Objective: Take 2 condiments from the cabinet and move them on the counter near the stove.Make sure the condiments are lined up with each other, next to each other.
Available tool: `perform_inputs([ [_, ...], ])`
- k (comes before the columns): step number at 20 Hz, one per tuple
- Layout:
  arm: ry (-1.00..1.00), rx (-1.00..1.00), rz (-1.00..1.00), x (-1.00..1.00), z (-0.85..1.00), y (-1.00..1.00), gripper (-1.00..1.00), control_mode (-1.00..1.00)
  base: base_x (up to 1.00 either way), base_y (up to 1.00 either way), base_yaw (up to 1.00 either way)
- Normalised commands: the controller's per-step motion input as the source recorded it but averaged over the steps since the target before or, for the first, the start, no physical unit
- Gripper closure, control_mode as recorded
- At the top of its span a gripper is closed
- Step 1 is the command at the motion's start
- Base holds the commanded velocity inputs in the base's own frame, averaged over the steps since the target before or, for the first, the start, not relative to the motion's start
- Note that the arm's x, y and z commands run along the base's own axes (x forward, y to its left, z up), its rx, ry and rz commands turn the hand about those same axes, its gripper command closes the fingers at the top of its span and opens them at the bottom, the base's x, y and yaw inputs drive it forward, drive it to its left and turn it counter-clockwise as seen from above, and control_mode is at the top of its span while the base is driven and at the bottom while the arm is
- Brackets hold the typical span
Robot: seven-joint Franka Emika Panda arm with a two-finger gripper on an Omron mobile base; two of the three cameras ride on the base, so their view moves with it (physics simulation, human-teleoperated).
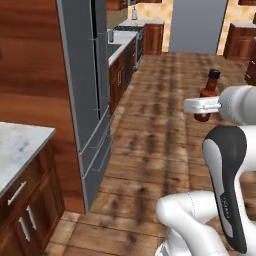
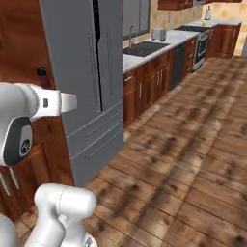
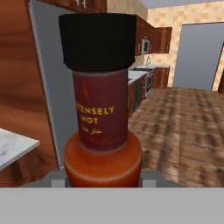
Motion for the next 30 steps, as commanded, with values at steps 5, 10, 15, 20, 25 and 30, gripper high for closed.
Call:
perform_inputs([
  [5, 0.0, 0.0, 0.0, 0.0, 0.0, 0.0, 1.0, 1.0, 0.16, -0.53, -0.79],
  [10, 0.0, 0.0, 0.0, 0.0, 0.0, 0.0, 1.0, 1.0, 0.91, -0.28, -0.35],
  [15, 0.0, 0.0, 0.0, 0.0, 0.0, 0.0, 1.0, 1.0, 1.0, -0.07, -0.18],
  [20, 0.0, 0.0, 0.0, 0.0, 0.0, 0.0, 1.0, 1.0, 1.0, 0.0, -0.14],
  [25, 0.0, 0.0, 0.0, 0.0, 0.0, 0.0, 1.0, 1.0, 1.0, 0.03, -0.09],
  [30, 0.0, 0.0, 0.0, 0.0, 0.0, 0.0, 1.0, 1.0, 1.0, -0.03, -0.06],
])
